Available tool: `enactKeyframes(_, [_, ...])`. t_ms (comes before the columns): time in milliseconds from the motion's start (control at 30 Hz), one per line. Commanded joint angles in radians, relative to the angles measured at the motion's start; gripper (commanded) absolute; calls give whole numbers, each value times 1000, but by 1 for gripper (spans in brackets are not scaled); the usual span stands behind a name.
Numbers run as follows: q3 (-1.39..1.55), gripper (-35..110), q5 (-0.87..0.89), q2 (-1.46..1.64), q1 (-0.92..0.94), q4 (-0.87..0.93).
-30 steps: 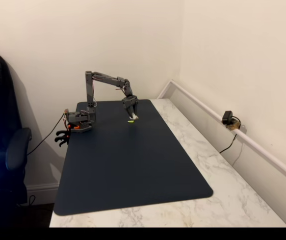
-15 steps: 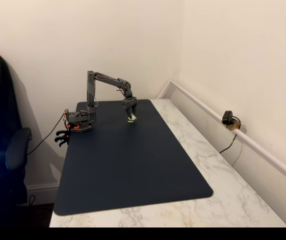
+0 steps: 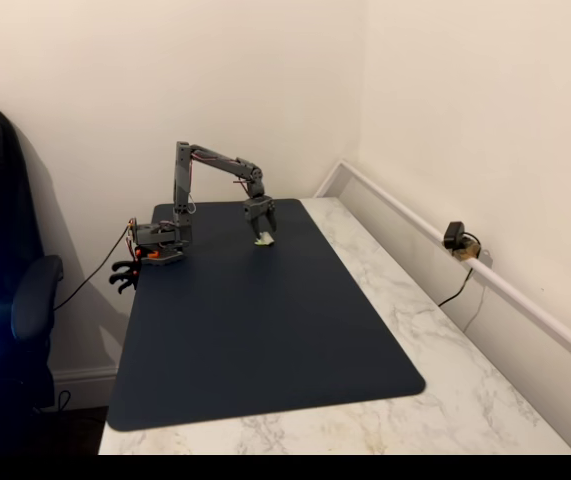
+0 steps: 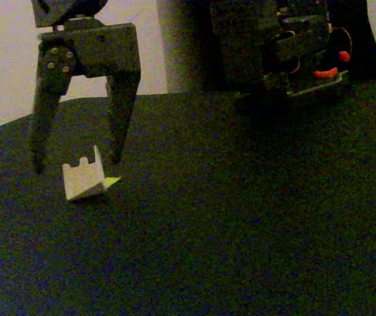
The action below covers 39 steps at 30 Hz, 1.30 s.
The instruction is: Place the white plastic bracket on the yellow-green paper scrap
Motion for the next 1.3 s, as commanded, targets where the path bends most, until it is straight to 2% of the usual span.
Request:
enactKeyframes(0, [-28, 32, 8, 163, 11, 31])
enactKeyframes(100, [-5, 0, -41, 342, -21, 28])
enactKeyframes(300, [114, 0, -224, 632, -124, -55])
enactKeyframes(533, [387, 12, -425, 891, -210, -146])
enactKeyframes(733, [710, 15, -472, 1198, -216, -179])
enactKeyframes(933, [807, 15, -488, 1356, -201, -57])
enactKeyframes(1167, [971, 14, -502, 1850, -153, 209])
enactKeyframes(1267, [985, 13, -494, 1890, -152, 275])
